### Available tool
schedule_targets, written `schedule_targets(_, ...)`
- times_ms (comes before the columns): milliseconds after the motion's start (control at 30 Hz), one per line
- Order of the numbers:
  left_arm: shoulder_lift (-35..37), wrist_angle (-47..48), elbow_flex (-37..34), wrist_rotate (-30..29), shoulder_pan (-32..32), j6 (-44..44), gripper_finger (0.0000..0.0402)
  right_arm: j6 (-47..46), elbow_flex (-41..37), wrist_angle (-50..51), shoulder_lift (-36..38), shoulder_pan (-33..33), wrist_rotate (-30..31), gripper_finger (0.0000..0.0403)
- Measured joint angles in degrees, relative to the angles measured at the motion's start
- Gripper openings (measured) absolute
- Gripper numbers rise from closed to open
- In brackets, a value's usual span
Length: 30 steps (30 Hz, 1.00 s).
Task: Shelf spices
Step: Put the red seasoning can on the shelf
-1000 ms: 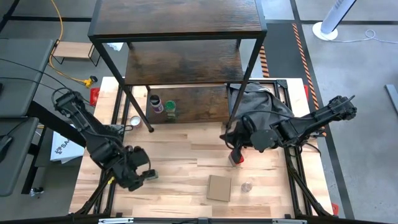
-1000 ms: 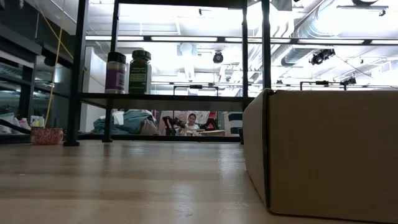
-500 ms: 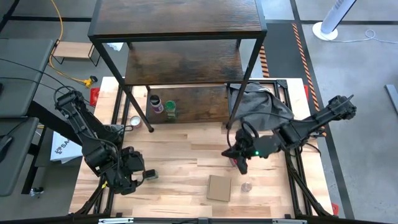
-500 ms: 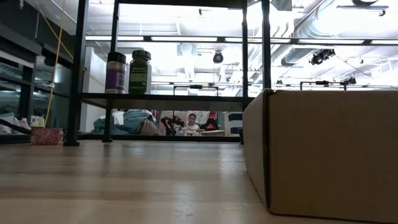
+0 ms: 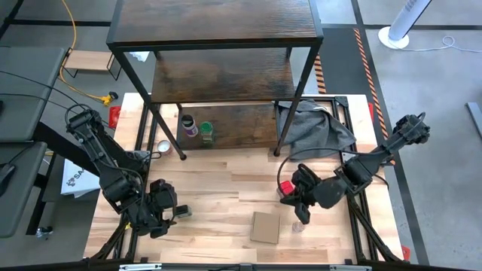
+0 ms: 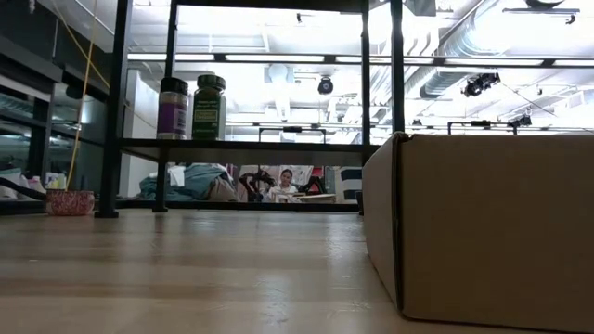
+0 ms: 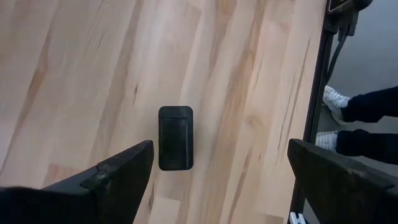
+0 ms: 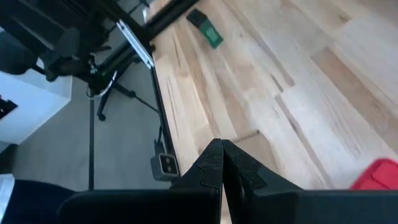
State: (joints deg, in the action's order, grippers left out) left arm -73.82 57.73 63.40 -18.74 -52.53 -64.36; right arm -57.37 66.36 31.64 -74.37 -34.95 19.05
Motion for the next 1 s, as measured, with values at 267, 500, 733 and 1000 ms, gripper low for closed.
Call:
schedule_targets(267,0.0,0.1,0.0,-1.3,0.0,-2.9,0.0364,-5.8,0.0,6.0,0.0,-0.8,-1.5,0.0)
schedule_targets(500,0.0,0.1,0.0,-1.1,0.0,-2.9,0.0364,-10.0,0.0,9.9,-1.7,-0.5,-3.3,0.002)
schedule_targets(733,-0.1,0.3,0.0,-1.0,0.0,-3.0,0.0364,-13.1,0.0,10.3,-8.5,1.1,-5.3,0.0156)
schedule_targets(1000,-0.1,0.7,0.0,0.6,0.0,-5.1,0.0364,-18.3,0.0,15.4,-13.9,7.0,-3.4,0.0296)
